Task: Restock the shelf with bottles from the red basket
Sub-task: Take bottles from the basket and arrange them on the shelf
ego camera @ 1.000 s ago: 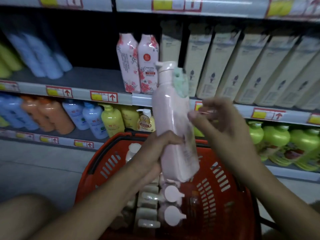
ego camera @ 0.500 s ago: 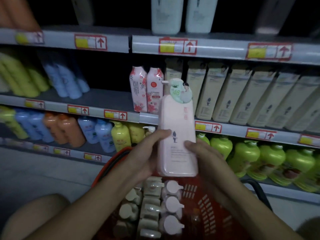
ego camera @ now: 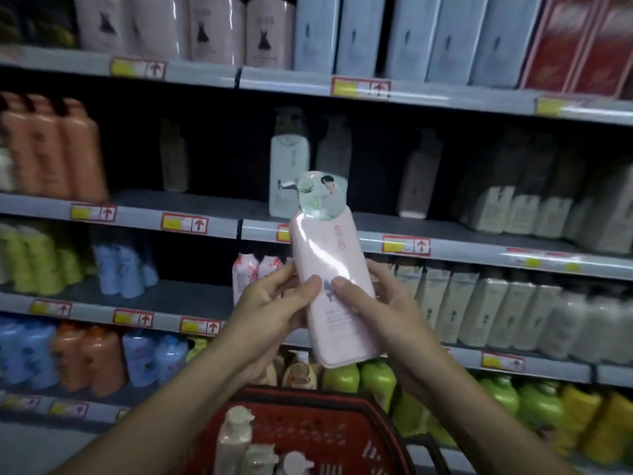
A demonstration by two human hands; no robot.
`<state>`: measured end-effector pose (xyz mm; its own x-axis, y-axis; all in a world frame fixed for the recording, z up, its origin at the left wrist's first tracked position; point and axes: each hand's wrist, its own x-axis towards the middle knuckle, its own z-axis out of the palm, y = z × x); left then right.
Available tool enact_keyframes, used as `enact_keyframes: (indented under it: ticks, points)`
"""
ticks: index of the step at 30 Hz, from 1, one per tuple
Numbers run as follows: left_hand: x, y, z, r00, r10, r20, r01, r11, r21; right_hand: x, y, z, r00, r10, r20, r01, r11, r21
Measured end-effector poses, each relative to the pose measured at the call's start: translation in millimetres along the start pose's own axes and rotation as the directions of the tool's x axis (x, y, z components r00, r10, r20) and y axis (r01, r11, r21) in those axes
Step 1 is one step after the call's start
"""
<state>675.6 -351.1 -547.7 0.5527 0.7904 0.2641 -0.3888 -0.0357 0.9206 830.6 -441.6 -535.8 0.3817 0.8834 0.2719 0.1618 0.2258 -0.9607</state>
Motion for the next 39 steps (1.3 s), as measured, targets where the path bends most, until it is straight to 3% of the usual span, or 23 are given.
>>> enact_keyframes:
  ticks: [6, 13, 22, 30, 36, 39]
  points:
    - [-3.1, 28.8, 20.1, 0.994, 0.107, -0.013, -0.104, 0.982, 0.155, -2.1, -14.3, -1.2, 0.988, -0.065, -0.137, 0.073, 0.996, 0.055]
    - [13.1, 16.9, 44.3, 0.981, 0.196, 0.014, -0.189, 0.925, 0.330, 10.1, 3.4, -20.4, 0.959, -0.100, -0.265, 0.144, 0.978, 0.153]
    - [88.2, -41.3, 87.1, 0.944, 0.302, 0.133, -0.330, 0.851, 0.409, 58.4, 42.5, -76.7, 0.841, -0.372, -0.393, 0.377, 0.924, -0.066]
    - [212.7, -32.8, 142.2, 0.891, 0.443, 0.096, -0.438, 0.783, 0.442, 177.1, 20.2, -155.6, 0.739, -0.590, -0.325, 0.553, 0.807, -0.206]
    - [280.6, -39.7, 164.9, 0.857, 0.516, -0.016, -0.448, 0.759, 0.473, 247.6, 12.7, -196.1, 0.803, -0.565, -0.191, 0.534, 0.824, -0.189]
    - [299.0, -45.3, 171.1, 0.875, 0.484, -0.023, -0.409, 0.764, 0.500, 265.7, 22.6, -210.3, 0.849, -0.514, -0.126, 0.488, 0.853, -0.186]
